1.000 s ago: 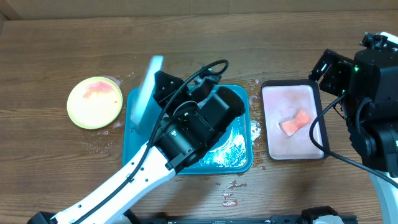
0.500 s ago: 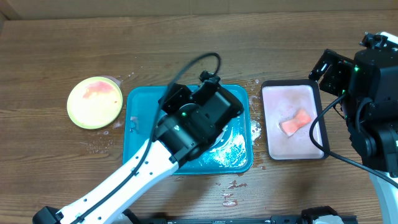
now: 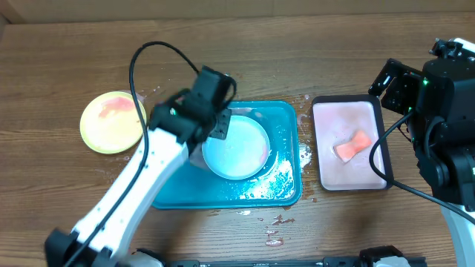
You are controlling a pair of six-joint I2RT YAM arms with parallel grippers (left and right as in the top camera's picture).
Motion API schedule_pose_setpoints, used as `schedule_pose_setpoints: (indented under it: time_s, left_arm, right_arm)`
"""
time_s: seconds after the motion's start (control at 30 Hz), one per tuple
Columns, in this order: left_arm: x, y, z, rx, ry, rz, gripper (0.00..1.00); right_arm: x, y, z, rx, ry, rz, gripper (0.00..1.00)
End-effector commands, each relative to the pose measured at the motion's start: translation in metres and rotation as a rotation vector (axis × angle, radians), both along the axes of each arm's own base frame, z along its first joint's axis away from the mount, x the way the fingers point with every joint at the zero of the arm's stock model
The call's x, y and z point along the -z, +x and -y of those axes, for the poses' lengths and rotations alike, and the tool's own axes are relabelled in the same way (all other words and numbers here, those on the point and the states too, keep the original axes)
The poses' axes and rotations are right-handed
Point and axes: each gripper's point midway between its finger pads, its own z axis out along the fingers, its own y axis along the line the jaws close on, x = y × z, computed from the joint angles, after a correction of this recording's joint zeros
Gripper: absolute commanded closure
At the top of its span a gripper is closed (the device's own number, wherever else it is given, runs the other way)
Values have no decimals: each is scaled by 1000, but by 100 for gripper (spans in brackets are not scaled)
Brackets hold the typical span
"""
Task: Clean dirty plates on tray and stack at the side
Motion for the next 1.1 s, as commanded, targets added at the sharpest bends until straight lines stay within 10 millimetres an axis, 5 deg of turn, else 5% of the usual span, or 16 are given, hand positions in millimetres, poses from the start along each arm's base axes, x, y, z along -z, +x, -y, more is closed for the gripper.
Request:
schedule_pose_setpoints:
  time_s: [0.0,0.27,0.5,0.63,0.87,1.07]
  left_arm:
    - [37,-4,28,15,-186,-199,64]
    - [106,11,20,-46,-193,-354,67]
    - [112,29,-13,-124,-228,-347,53]
    - [114,32,-25,-118,-257,-358,53]
    - [128,26,-21,-69,-249,-403,55]
    - [161,16,-14,-63,-253,-499,60]
  right_arm:
    - [-8,-1,-2,-9,2,24,0]
    - [-8,-1,-2,-9,2,24,0]
    - [-8,-1,-2,-9,2,24,0]
    - [-8,-1,-2,-9,2,24,0]
    - [-8,-1,-2,-9,2,24,0]
    - [-8,-1,-2,-9,2,24,0]
